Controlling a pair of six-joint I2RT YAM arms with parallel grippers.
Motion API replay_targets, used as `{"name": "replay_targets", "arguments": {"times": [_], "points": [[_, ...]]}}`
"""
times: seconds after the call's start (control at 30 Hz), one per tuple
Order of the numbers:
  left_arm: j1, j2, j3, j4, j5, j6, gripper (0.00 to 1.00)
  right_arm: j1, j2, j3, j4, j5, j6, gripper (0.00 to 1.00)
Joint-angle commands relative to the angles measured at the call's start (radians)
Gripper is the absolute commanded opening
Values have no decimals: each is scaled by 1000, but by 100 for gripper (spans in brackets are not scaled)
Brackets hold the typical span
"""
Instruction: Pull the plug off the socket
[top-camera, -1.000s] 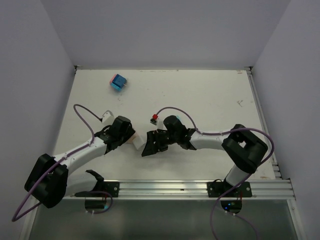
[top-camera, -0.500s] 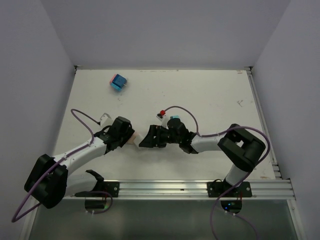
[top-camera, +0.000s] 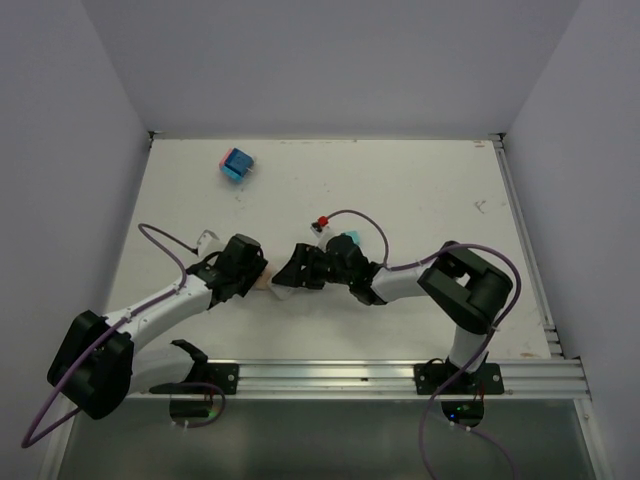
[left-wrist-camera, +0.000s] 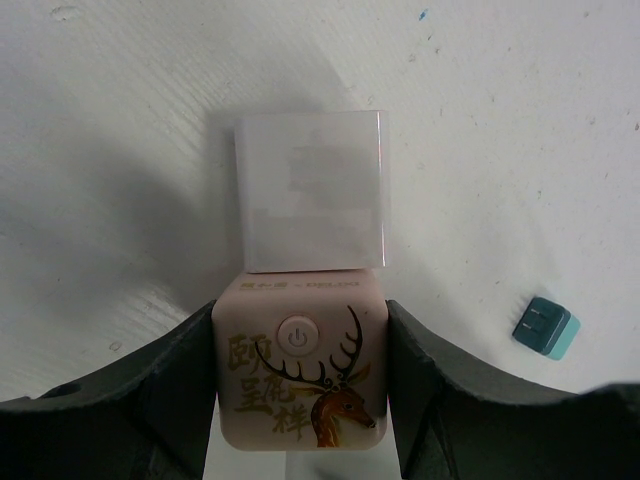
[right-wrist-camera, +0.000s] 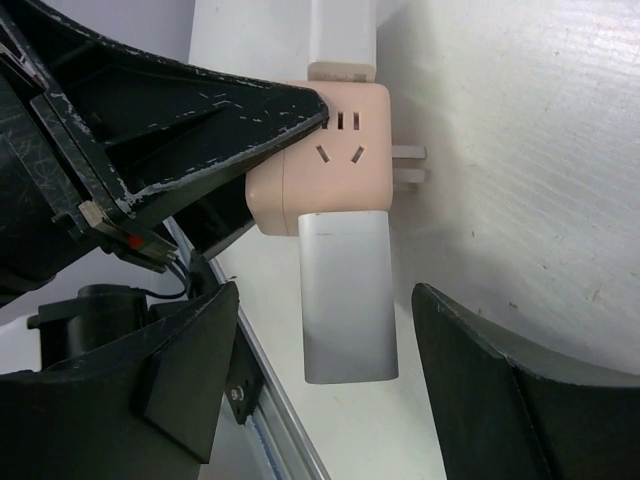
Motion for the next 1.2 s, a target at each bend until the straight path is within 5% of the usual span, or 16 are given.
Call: {"name": "replay_targets", "arguments": {"times": [0.0,0.37,0.57,0.7,1.17], "points": [[1,-26,58,25,-17,-59,0,13,14,48,61,33,-8,73],[1,-30,61,11,-39,-70,0,23,26,31,75,28,-11,64],[1,-41,52,12,-43,-65,0,23,29,18,84,28,-8,32],[2,-53,53,6,-74,-56,0,22,0,-5,76,40,-18,0],[15,-67,72,26,-243,94,0,17,-146,-117,-10,30,-35,0]]}}
